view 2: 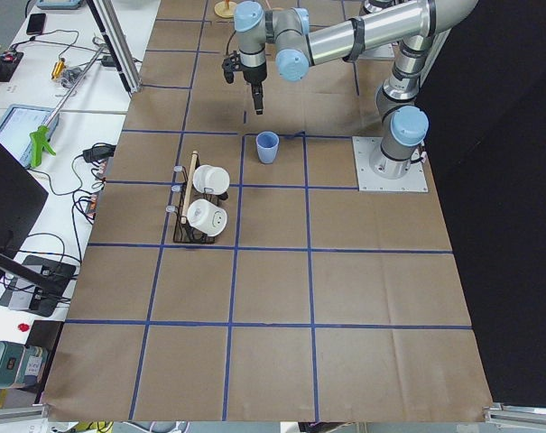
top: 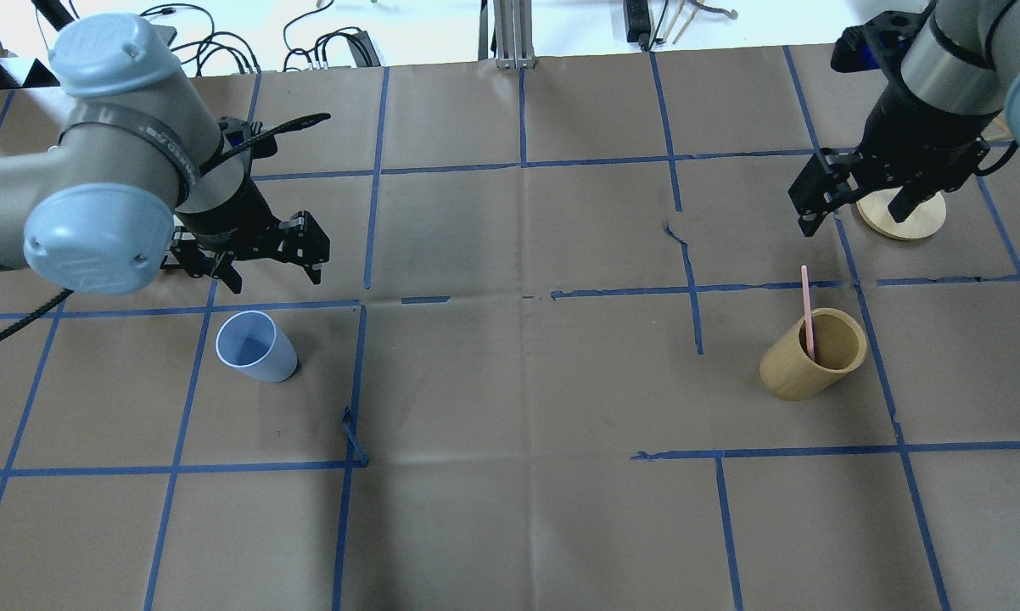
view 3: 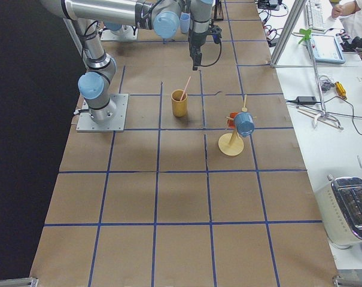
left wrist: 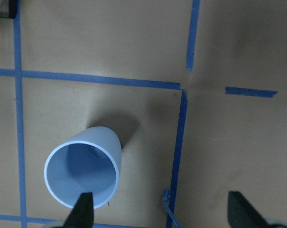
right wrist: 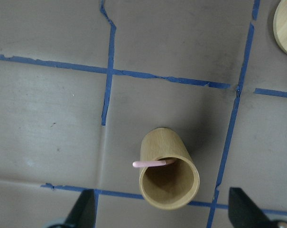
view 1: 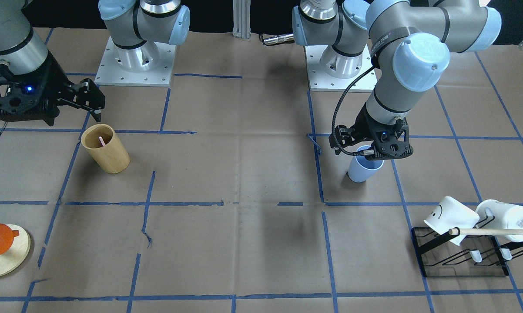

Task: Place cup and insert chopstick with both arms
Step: 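Lower the left gripper onto the blue cup while the right descends to the pink stick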

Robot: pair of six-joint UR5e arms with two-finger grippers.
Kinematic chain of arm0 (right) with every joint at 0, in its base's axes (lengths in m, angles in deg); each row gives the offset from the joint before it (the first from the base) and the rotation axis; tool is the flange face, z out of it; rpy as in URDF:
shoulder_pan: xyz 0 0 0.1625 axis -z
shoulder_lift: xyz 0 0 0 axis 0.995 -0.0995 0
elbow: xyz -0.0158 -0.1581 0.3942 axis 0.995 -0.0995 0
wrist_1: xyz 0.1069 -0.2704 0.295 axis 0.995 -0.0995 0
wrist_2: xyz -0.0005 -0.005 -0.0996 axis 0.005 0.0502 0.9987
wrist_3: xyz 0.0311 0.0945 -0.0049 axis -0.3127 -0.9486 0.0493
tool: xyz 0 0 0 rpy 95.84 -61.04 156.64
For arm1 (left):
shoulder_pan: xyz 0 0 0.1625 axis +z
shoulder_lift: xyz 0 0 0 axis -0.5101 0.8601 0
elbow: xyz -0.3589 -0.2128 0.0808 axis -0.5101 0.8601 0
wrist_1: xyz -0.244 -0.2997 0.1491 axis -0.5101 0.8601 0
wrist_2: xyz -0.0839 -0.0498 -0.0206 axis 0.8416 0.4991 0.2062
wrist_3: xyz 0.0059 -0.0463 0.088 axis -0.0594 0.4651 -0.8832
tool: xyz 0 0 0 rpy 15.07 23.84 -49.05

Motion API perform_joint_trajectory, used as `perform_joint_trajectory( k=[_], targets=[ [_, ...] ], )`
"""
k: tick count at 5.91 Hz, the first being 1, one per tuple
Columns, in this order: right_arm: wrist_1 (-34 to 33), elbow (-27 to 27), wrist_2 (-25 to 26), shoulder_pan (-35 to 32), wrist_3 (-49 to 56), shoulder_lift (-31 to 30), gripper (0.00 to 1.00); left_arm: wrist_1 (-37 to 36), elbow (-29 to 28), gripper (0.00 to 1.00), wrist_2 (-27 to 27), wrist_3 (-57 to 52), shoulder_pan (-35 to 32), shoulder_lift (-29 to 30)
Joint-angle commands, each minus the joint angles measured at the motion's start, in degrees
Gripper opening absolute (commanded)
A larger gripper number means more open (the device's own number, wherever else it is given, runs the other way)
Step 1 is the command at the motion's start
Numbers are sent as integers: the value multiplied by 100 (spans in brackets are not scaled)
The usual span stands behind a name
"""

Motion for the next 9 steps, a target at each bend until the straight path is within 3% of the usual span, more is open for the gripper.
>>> perform_joint_trajectory(
  k=[1,2,4,6,7,9],
  targets=[
    [-1800,1366,-145,59,295,-357,100,-621,568,98,-219,-188,13,184],
    [-2759,1956,-154,33,462,-402,100,-622,631,96,-272,-197,31,237],
    [-3156,2191,-224,-3,788,-402,100,-631,649,71,-282,-206,145,473],
    [-3147,2191,-356,-3,797,-402,78,-657,562,18,-273,-214,154,597],
    [-3112,2191,-339,-3,806,-402,69,-657,544,7,-290,-214,145,563],
    [-3059,2173,-269,15,789,-411,42,-527,29,2,-387,-5,-21,632]
  ],
)
